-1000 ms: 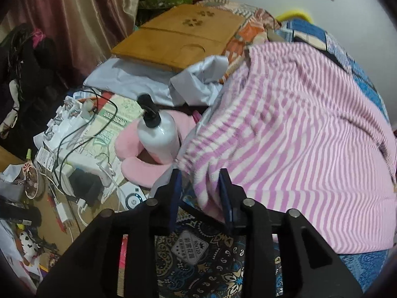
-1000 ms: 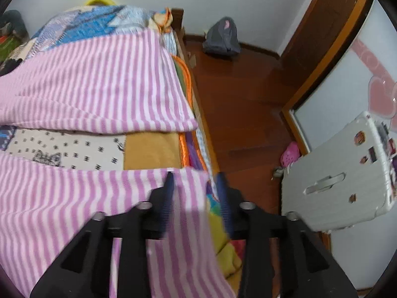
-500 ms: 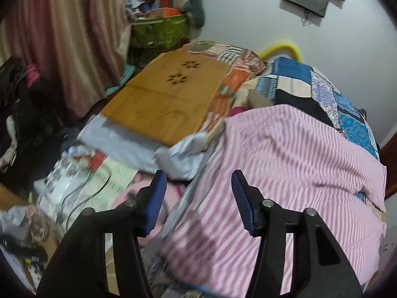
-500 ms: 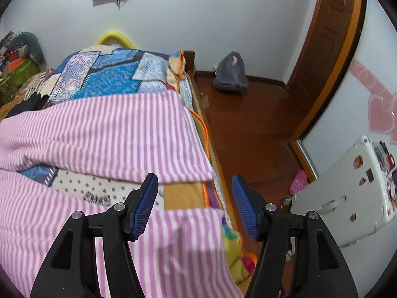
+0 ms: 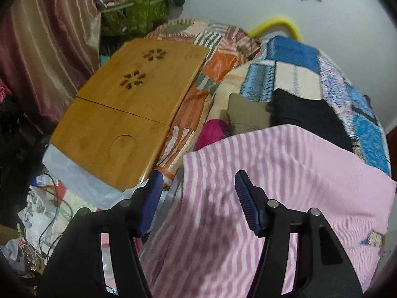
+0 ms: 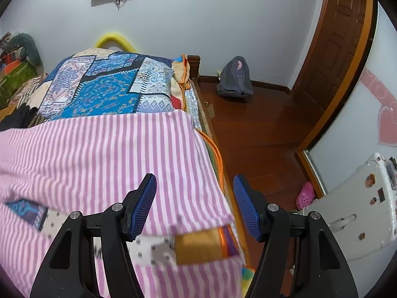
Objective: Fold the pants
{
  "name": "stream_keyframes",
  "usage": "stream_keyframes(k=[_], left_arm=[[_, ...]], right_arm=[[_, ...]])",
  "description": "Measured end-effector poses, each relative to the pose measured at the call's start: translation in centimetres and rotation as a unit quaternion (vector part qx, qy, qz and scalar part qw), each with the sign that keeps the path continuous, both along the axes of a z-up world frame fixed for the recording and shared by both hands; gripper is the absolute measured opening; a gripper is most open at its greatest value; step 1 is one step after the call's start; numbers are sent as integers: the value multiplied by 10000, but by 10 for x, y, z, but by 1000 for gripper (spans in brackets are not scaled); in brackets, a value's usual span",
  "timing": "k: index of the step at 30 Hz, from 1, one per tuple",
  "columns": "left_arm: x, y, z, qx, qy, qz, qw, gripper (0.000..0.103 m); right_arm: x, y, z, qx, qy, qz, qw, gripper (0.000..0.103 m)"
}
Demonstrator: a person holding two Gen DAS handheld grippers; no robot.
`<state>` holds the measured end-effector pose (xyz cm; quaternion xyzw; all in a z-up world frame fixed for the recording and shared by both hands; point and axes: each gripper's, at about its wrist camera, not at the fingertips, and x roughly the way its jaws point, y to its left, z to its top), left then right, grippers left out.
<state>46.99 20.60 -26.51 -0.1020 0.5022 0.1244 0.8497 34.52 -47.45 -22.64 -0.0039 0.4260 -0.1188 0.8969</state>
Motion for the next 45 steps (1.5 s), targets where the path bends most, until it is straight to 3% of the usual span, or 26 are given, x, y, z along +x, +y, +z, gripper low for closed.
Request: stream_keyframes(k=[6,16,21,25,29,31,32,35,37,39,45], left_arm=[[41,11,-46,5,397,94,9992,60],[65,23,-94,-765,536,336,9951,60],[72,-3,-99,-39,609,55,9981,55],[74,-12,-98,254,596,1,9979,44],[74,-14,-97,372,587,-22,9976,36],[73,-15,-95,379,596,-65,9975,34],[74,-17,-94,417,598,-69,9973,32],[74,-27,-88,522,626,-284,9963,24],[72,-38,-83,771,624,-441,9941,18],[68,-50,-74,1039,557,-561,9914,4],[62,-54,-42,1311,323,-324,9903,4]], right_arm=[[40,-6,-22,118,121,-97,9998,61],[92,-19,-47,558,207,-147,9981,61],[116,-21,-63,615,262,-114,9977,61],[129,-30,-69,528,116,-295,9981,61],[134,-38,-77,884,122,-354,9954,60],[136,-36,-79,1007,123,-233,9946,48],[135,-34,-78,1020,107,-176,9946,36],[133,-22,-74,687,156,-95,9975,12],[131,-16,-71,458,133,-75,9988,10],[128,-13,-67,351,88,-65,9993,7],[118,-19,-41,279,-270,-390,9985,6]])
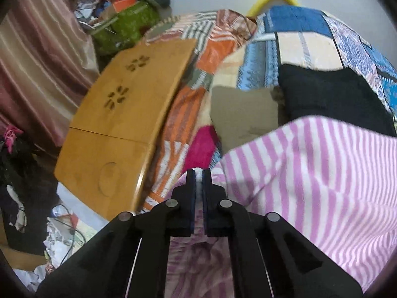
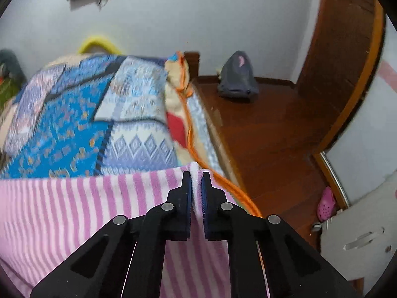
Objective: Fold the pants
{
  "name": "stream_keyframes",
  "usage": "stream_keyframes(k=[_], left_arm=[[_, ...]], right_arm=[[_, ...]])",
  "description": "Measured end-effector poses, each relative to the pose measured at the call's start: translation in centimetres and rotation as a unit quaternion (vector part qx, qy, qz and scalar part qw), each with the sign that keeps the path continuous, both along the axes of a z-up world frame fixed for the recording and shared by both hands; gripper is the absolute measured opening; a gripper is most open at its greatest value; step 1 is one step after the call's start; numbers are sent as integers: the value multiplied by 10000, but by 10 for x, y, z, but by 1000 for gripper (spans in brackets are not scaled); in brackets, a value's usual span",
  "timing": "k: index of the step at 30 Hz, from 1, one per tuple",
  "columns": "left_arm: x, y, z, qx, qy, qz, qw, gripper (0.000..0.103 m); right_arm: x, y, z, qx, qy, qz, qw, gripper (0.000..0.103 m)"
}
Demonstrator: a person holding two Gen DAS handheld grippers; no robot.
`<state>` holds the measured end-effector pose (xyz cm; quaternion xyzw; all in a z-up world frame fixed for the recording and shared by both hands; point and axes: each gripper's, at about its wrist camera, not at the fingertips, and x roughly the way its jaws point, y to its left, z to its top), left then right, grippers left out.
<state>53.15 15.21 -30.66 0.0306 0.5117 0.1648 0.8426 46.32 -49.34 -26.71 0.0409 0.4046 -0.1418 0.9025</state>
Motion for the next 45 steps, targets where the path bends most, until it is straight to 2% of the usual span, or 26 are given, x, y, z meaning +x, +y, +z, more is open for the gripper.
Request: stream_keyframes(k=[6,10,14,18,22,28,34,39,45], left_arm=[[-17,13,51,-19,-491,257,9985,4],[-36,19,84,37,-682,305,9972,4],[-66,23,118,-18,-942,277,9952,2],[-101,24,153,178,-1272,268,9914,0],[-139,24,181,6,-1437,117,9896,0],[-157,17,175,-364,-1218,-155,9918,0],[-149,5,137,-485,-875,-347,9944,7],[-129,4,90,-559,-494,-277,9968,10],[-110,12,49,-570,-231,-183,9979,10]], right_arm=[[-13,1,40,-78,-339,66,9994,6],[-30,2,67,-56,-624,93,9980,6],[-53,1,95,-4,-831,145,9964,6],[-80,-2,117,7,-988,183,9949,6],[-113,-6,136,135,-1126,269,9932,6],[-139,-8,133,351,-960,350,9942,6],[-136,-6,102,383,-625,299,9969,7],[-109,-8,63,175,-216,227,9994,7],[-72,-17,38,-63,-63,34,10000,7]])
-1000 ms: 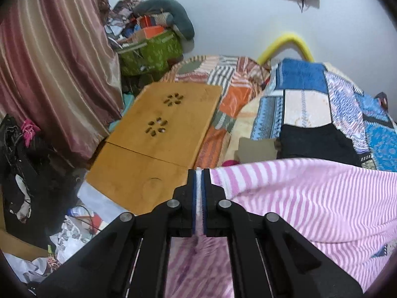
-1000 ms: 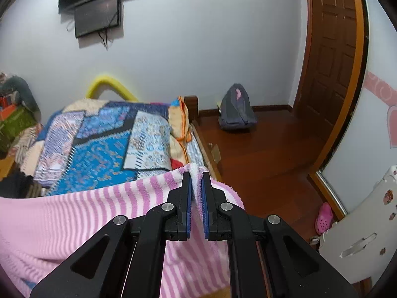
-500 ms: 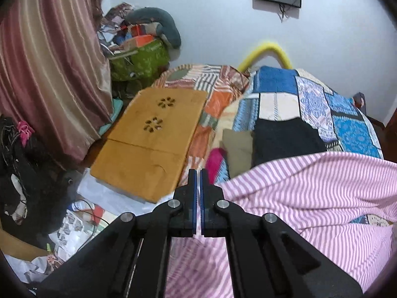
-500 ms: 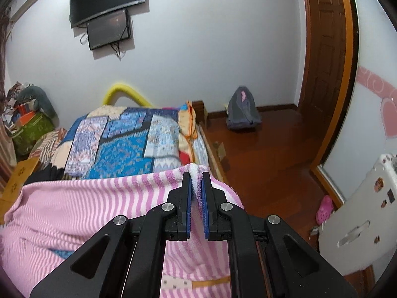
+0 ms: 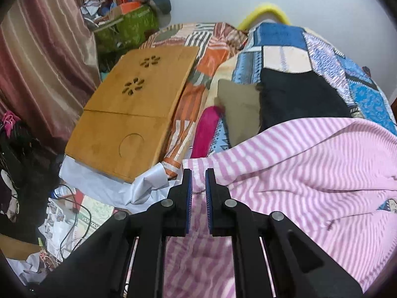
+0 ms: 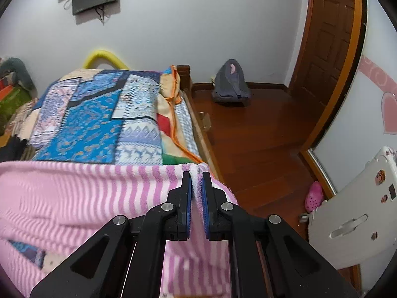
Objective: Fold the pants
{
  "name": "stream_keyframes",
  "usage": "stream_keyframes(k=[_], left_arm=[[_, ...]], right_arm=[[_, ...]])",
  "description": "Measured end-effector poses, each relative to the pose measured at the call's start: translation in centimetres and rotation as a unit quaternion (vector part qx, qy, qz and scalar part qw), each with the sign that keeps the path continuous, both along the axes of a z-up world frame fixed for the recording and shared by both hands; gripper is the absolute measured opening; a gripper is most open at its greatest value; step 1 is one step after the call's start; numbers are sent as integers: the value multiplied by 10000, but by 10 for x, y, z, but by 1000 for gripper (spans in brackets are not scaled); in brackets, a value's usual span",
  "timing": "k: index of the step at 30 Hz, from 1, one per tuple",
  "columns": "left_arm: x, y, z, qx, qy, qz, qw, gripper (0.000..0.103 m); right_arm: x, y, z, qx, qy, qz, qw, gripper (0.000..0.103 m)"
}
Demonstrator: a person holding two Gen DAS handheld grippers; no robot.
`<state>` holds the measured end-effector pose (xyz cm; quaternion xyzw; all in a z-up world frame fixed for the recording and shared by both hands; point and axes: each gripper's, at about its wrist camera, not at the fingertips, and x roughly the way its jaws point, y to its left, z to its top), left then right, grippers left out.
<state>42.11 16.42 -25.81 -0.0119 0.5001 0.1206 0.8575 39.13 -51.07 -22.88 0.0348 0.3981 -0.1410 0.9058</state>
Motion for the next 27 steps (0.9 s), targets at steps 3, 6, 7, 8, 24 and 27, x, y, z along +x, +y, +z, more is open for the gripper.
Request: stream_keyframes(k=[3,6,7,8,24,27], left_arm=[[6,8,-14,-106,110,108,9998,20],[7,16,-18,-152,48,155,9998,42],[7,18,-18,-113,8,168,9998,47],[7,20,-18,-88,-18,176,9998,54],[4,26,-59,-563,297,-131,9979,73],[5,19,-68,-298,297,-297,9987,70]], right_arm=[[11,3,-10,-204,73,-76,9997,11],[28,7,-27,-416,323,-173,9985,25],[29,9,-30,-451,365,-190,9981,28],[30,14,-33,-498,397,-178,9978,29],[32,267,7,-412,-154,3022,9522,62],[33,309,-3,-299,-38,3519,9356,63]])
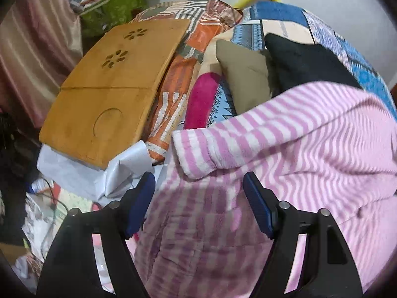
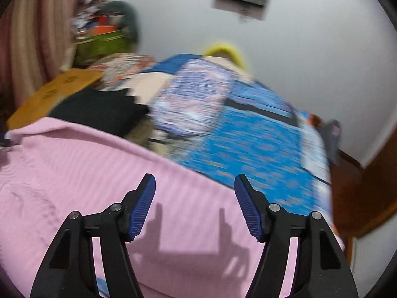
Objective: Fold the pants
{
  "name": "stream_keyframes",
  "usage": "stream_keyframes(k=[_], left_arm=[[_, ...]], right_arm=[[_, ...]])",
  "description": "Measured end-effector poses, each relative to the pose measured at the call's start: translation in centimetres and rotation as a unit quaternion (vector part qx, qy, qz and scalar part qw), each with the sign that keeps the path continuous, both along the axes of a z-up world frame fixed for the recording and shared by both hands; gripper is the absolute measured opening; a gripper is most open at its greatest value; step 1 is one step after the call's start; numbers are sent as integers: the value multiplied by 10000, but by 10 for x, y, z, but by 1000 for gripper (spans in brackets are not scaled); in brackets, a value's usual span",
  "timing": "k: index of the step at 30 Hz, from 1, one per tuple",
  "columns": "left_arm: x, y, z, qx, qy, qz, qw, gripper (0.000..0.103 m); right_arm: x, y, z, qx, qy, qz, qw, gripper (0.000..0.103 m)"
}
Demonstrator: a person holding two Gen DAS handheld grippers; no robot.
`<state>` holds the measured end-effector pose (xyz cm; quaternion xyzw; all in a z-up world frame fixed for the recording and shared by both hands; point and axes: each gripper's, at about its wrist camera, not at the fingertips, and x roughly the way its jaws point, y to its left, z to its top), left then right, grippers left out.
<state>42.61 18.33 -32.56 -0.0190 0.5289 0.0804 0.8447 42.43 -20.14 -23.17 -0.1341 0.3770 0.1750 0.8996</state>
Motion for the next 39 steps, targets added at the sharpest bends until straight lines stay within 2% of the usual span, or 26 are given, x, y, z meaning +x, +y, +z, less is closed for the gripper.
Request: stream_keyframes(k=[2,4,7,8,9,11,14,17,19,20,21,25,28,32,37,39], left_arm=[[3,-2,-5,150,40,-110,9998,61],[6,-4,-8,336,18,-195,9992,57],[10,-5,-7,653,-129,-257,9974,36],[11,-4,-7,695,-161,-292,9970,24],[12,-4,-8,694,-187,-338,9968,17],[15,-3,-7,743,-242,-386,9962,9],[17,-2,-2,740,-355,-388,9959,7],[17,-2,3,740,-434,-411,9955,6],[16,0,7,681,-457,-425,9957,5],[16,0,9,660,-461,-423,9959,5],[15,2,11,627,-473,-415,9960,5],[12,6,21,550,-618,-299,9961,4],[6,7,34,531,-762,-235,9954,3],[-11,1,62,623,-1107,-357,9913,1],[-35,-2,99,605,-1426,-329,9874,0],[-45,-2,111,608,-1513,-315,9861,0]], right_arm=[[3,24,-11,-121,74,255,9996,63],[8,45,-21,-315,112,468,9983,63],[18,64,-31,-635,91,613,9961,63],[20,68,-33,-716,67,679,9951,63],[22,71,-36,-788,29,773,9939,63],[35,76,-40,-963,25,871,9915,65],[54,78,-45,-956,236,899,9911,66],[68,74,-48,-565,587,906,9925,63],[72,71,-48,-257,787,961,9919,42],[73,71,-49,-183,883,937,9915,21],[72,71,-50,-180,883,894,9919,8],[60,72,-46,-228,602,906,9938,6],[53,65,-32,45,475,768,9959,4],[35,53,-1,391,257,719,9963,4],[1,45,39,465,37,756,9960,2],[-15,37,58,657,-6,719,9952,2]])
